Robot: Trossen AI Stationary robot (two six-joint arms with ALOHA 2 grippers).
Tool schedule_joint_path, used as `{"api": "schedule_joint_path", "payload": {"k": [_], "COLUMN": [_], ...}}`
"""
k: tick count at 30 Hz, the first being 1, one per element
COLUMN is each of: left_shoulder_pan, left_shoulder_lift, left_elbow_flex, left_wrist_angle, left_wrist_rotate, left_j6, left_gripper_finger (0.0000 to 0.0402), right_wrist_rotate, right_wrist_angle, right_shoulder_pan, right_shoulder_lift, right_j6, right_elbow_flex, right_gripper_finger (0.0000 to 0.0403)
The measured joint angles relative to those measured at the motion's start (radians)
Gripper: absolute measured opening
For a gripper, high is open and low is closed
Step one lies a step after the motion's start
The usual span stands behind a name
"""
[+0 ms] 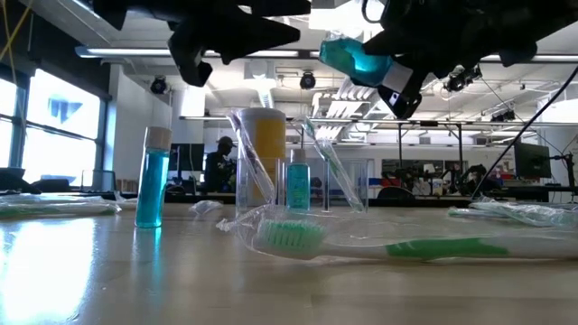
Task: Pick & Place toothbrushing station
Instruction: Put the top mouthwash into the middle section of the transparent organizer
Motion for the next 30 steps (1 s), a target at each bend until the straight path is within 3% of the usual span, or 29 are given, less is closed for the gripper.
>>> {"api": "schedule_joint_path", "payload": {"k": [6, 30], "left_shoulder_pan": [0.000, 0.028], "left_shoulder_lift": [0.041, 0.116], "left_elbow_flex": [0.070, 0.133], "left_wrist_angle": [-0.070, -0.067], "left_wrist_rotate": [0.000, 0.032], "left_j6": [-0.007, -0.023], "left_gripper_finger": [0.0187, 0.0187], "right_wrist_rotate": [-0.016, -0.021], "right_wrist_angle": [0.008, 0.010], "right_shoulder_pan": [0.000, 0.000], "right_shoulder_lift": [0.000, -0.001], "right_j6": [-0.003, -0.006], "right_elbow_flex": [0.000, 0.000], "right_gripper_finger": [0.0135, 0.0139]}}
